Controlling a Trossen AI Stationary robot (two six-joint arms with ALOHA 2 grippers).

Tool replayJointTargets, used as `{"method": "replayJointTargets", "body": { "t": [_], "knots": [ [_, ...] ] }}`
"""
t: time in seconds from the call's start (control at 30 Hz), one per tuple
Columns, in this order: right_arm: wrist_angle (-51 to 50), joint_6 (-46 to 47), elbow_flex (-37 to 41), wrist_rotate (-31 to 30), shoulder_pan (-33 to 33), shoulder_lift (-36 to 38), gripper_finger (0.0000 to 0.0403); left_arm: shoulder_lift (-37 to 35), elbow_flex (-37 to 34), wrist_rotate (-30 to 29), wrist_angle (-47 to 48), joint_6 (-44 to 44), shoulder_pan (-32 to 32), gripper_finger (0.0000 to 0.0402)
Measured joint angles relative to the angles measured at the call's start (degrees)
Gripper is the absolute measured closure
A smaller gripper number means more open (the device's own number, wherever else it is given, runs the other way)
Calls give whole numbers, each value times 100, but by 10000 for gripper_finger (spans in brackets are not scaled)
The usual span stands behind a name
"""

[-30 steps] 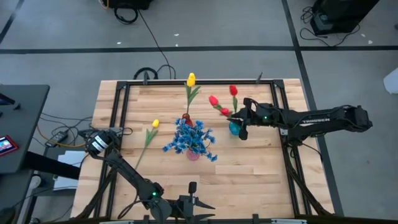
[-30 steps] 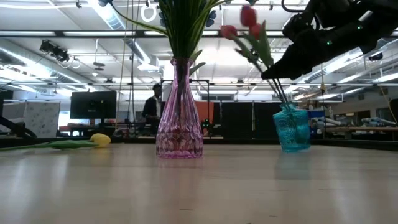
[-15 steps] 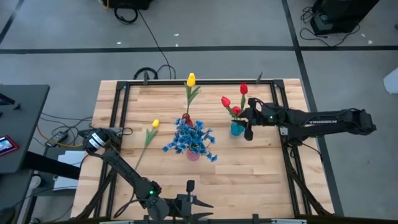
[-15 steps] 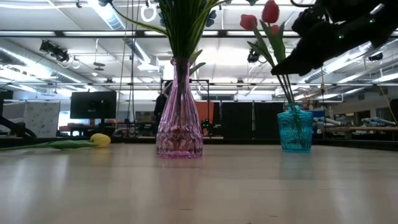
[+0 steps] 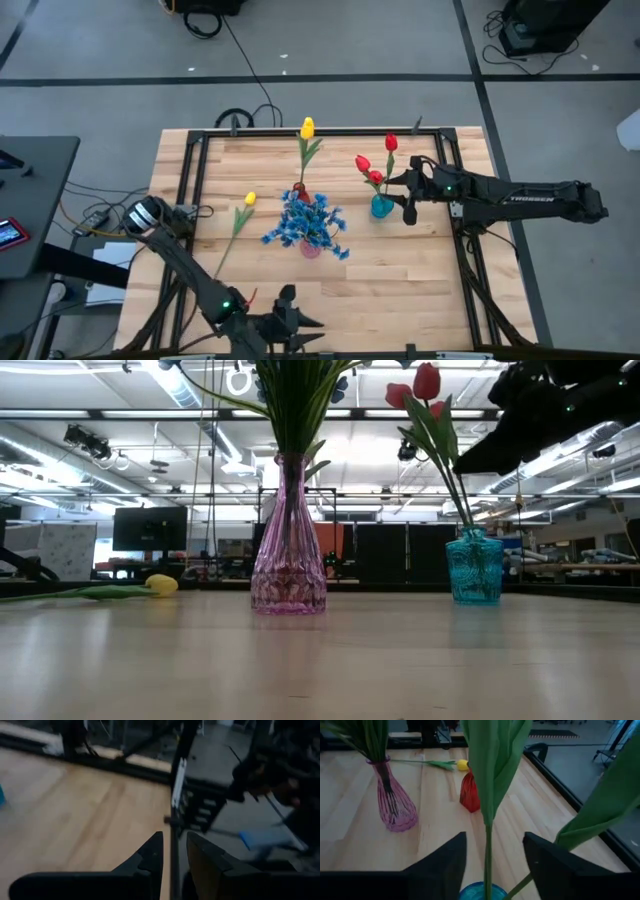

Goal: Sort flowers into vase by color
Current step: Put the yellow flower into the red transparent vase

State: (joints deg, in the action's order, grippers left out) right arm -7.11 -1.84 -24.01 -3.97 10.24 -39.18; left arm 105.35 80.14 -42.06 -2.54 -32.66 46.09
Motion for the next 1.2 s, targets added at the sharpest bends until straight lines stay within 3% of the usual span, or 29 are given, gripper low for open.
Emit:
{"method": "replayJointTargets", "body": {
  "t": [0.17,0.3,0.5,0.7,0.8,0.97,1.07,1.2],
  "knots": [
    [-214,329,-2,134,-7,241,150,-79,0,395,959,-1200,337,310],
    [-366,723,-2,275,-83,451,136,-79,0,231,1947,-2706,672,310],
    [-220,1088,-4,354,-515,795,137,-77,-7,81,4743,-5576,922,321],
    [-130,1338,-7,350,-1096,1096,138,-77,-7,1066,7356,-7457,624,339],
    [-101,1451,-7,345,-1408,1154,138,-75,-11,1462,8280,-7850,362,341],
    [183,1501,-7,338,-2015,1121,138,-75,-213,1571,9079,-8009,-118,341],
    [556,1401,-7,337,-2363,1097,138,-166,-604,1535,8922,-7752,-373,335],
    [999,1284,-9,219,-2764,1046,138,-572,-1468,1537,7875,-7043,-769,325]
  ]
}}
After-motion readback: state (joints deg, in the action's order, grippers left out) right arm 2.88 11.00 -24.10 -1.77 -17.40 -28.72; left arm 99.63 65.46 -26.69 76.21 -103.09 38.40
